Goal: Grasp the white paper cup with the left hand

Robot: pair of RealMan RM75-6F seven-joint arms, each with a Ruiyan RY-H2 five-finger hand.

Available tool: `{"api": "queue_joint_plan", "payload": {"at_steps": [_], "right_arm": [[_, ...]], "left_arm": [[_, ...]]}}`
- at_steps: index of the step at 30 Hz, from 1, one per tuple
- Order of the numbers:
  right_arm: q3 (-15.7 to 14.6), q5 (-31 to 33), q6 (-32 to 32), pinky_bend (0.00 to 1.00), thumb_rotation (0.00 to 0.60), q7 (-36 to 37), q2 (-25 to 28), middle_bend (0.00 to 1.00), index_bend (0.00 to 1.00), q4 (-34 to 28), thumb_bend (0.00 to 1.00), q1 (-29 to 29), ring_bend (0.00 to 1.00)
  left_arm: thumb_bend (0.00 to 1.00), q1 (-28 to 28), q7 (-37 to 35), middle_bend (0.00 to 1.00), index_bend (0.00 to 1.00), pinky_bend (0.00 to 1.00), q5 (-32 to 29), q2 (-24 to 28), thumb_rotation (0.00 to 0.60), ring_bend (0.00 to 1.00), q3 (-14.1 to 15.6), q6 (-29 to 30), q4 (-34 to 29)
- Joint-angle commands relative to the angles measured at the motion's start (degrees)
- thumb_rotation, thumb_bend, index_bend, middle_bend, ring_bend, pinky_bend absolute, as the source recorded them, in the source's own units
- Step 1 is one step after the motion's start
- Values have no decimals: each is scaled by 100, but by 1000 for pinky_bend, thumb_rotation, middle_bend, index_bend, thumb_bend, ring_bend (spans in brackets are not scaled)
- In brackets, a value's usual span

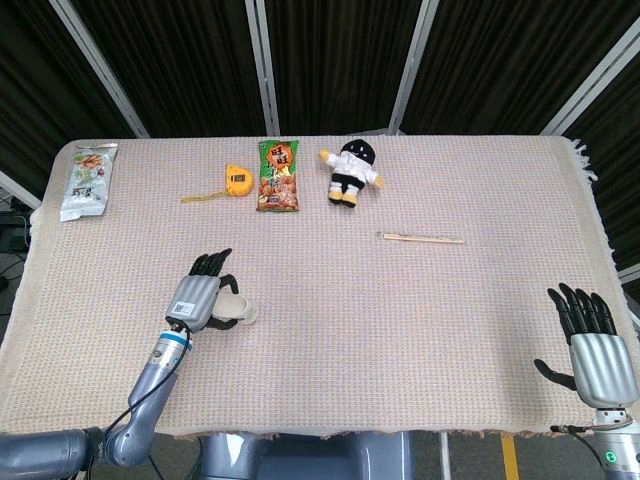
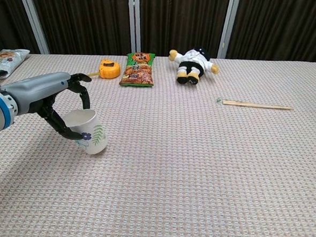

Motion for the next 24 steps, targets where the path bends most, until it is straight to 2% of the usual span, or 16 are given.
{"api": "queue_joint_plan", "payload": {"at_steps": [1, 6, 8, 9, 11, 14, 19, 24], "right_arm": [[2, 5, -7, 0, 600, -5, 0, 0, 0, 1, 52, 3, 0], [-5, -2, -15, 0, 600, -26, -3, 0, 0, -10, 53, 4, 0], [-8, -3, -16, 0, 600, -37, -3, 0, 0, -16, 53, 3, 0], [-9, -5, -16, 0, 600, -43, -4, 0, 0, -18, 53, 3, 0], [-11, -7, -15, 0, 600, -50, -5, 0, 0, -22, 53, 2, 0], [-21, -34, 7, 0, 600, -70, -10, 0, 0, -30, 53, -6, 0], [-26, -46, 8, 0, 600, -98, -20, 0, 0, -42, 52, -7, 0], [-24, -29, -20, 0, 600, -107, -26, 0, 0, -34, 53, 2, 0]], "left_arm": [[72, 150, -469, 0, 465, 0, 279, -83, 600, 0, 122, -143, 402], [72, 225, -649, 0, 453, 0, 304, 11, 600, 0, 192, -220, 616], [72, 250, -680, 0, 415, 0, 294, 80, 600, 0, 212, -250, 650], [72, 261, -694, 0, 384, 0, 284, 122, 600, 0, 221, -271, 649], [71, 272, -696, 0, 225, 0, 267, 186, 600, 0, 236, -304, 634], [72, 257, -534, 0, 75, 0, 105, 418, 600, 0, 293, -458, 509], [70, 147, -141, 0, 59, 0, -236, 509, 600, 0, 265, -509, 295], [72, -17, 495, 0, 153, 0, -306, 337, 600, 0, 277, -258, 269]]}}
